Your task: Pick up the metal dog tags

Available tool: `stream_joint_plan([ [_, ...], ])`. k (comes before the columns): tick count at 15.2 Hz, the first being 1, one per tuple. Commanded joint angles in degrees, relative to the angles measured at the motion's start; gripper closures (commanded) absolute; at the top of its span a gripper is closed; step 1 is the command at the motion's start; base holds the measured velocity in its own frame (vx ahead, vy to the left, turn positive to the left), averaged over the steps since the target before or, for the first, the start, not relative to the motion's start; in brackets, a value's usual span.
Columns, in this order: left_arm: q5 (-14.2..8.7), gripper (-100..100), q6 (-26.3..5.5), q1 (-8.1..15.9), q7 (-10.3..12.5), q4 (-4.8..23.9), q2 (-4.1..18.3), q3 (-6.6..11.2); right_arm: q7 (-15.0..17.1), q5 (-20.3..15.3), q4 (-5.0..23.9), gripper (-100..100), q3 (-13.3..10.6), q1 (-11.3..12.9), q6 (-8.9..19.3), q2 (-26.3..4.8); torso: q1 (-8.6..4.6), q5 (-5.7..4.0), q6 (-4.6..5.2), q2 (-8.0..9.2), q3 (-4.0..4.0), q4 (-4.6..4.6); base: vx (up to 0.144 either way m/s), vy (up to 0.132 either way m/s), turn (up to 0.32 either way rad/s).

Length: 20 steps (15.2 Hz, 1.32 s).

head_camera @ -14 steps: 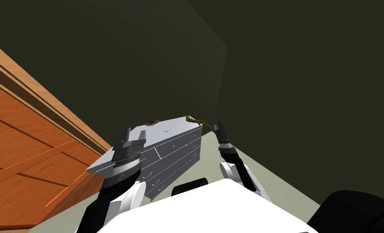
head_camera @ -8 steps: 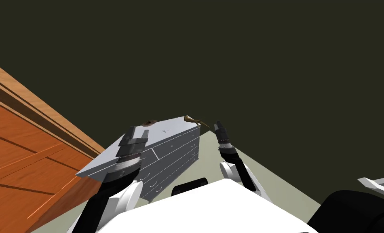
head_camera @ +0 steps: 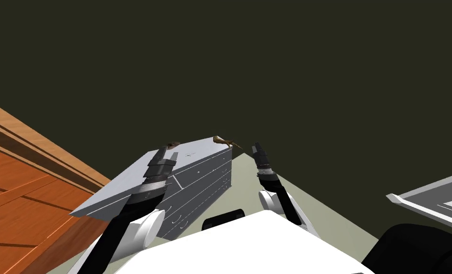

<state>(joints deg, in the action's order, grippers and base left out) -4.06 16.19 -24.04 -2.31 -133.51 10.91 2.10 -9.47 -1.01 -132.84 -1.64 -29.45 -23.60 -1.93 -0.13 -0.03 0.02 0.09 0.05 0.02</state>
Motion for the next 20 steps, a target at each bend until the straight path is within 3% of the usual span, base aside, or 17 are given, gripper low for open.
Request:
stream_joint_plan([
  [1, -0.38, -100, -2.86, 0.58, 0.22, -0.11, 1.07, 0.58, 0.0, 0.0, 0.0, 0, 0.0, 0.0, 0.0, 0.0, 0.0, 0.0, 0.0, 0.0, 0.0, 0.0, -0.022, -0.034, -0.111],
  [2, -0.38, -100, -2.87, 0.58, 0.22, -0.11, 1.07, 0.58, 0.0, 0.0, 0.0, 0, 0.0, 0.0, 0.0, 0.0, 0.0, 0.0, 0.0, 0.0, 0.0, 0.0, -0.014, -0.021, -0.042],
  [3, -0.84, -100, -4.71, 1.62, 0.39, 0.0, 2.47, 1.32, 0.0, 0.0, 0.0, 0, 0.0, 0.0, 0.0, 0.0, 0.02, 0.0, -0.02, -0.01, -0.01, 0.0, -0.019, -0.029, -0.089],
  [5, -0.84, -100, -6.07, 1.62, 0.39, 0.0, 2.47, 1.32, 0.0, 0.0, 0.0, 0, 0.0, 0.0, 0.0, 0.0, 0.01, 0.0, -0.01, -0.01, 0.0, 0.0, -0.016, -0.029, -0.071],
  [6, -1.3, -100, -7.74, 2.72, 0.56, 0.13, 3.87, 2.12, 0.0, 0.0, 0.0, 0, 0.0, 0.0, 0.0, 0.0, 0.02, 0.0, -0.02, -0.03, -0.01, 0.0, -0.012, -0.036, -0.114],
  [8, -1.3, -100, -9.48, 2.72, 0.56, 0.13, 3.87, 2.12, 0.0, 0.0, 0.0, 0, 0.0, 0.0, 0.0, 0.0, -0.02, -0.01, 0.0, -0.04, -0.02, -0.01, -0.012, -0.036, -0.072],
  [9, -1.77, -100, -11.05, 3.86, 0.73, 0.28, 5.28, 2.99, 0.0, 0.0, 0.0, 0, 0.0, -0.01, 0.0, 0.0, 0.0, 0.0, -0.02, -0.04, -0.02, -0.01, -0.014, -0.04, -0.083],
  [11, -1.77, -100, -13.08, 3.86, 0.73, 0.28, 5.28, 2.99, 0.0, 0.0, 0.0, 0, 0.0, 0.0, 0.0, 0.0, -0.04, -0.01, 0.0, -0.02, -0.01, -0.01, -0.016, -0.038, -0.079],
  [12, -2.23, -100, -14.54, 5.04, 0.9, 0.45, 6.69, 3.91, 0.0, 0.0, 0.0, 0, 0.0, 0.0, 0.0, 0.0, -0.01, -0.01, -0.02, -0.03, -0.01, -0.01, -0.006, -0.042, -0.135],
  [15, -2.23, -100, -16.85, 5.04, 0.9, 0.45, 6.69, 3.91, 0.0, 0.0, 0.0, 0, 0.0, -0.01, 0.0, 0.0, 0.0, 0.0, -0.03, -0.06, -0.03, -0.01, -0.005, -0.029, -0.038],
  [16, -2.69, -100, -18.83, 6.24, 1.06, 0.66, 8.1, 4.88, 0.0, 0.0, 0.0, 0, 0.01, -0.01, 0.0, 0.0, 0.04, 0.01, -0.03, -0.06, -0.03, -0.01, -0.006, -0.033, -0.092],
  [18, -2.69, -100, -20.79, 6.24, 1.06, 0.66, 8.1, 4.88, 0.0, 0.0, 0.0, 0, 0.0, 0.0, 0.0, 0.0, -0.01, 0.0, -0.01, -0.06, -0.04, -0.01, -0.005, -0.035, -0.082],
  [19, -3.14, -100, -22.25, 7.45, 1.22, 0.9, 9.48, 5.91, 0.0, 0.0, 0.0, 0, 0.0, -0.01, 0.0, 0.0, 0.0, 0.0, -0.02, -0.06, -0.04, -0.01, -0.005, -0.045, -0.104],
  [20, -3.14, -100, -23.41, 7.45, 1.22, 0.9, 9.48, 5.91, 0.0, 0.0, 0.0, 0, 0.0, 0.0, 0.0, 0.0, -0.03, -0.01, 0.0, -0.07, -0.04, -0.01, -0.003, -0.048, -0.108],
])
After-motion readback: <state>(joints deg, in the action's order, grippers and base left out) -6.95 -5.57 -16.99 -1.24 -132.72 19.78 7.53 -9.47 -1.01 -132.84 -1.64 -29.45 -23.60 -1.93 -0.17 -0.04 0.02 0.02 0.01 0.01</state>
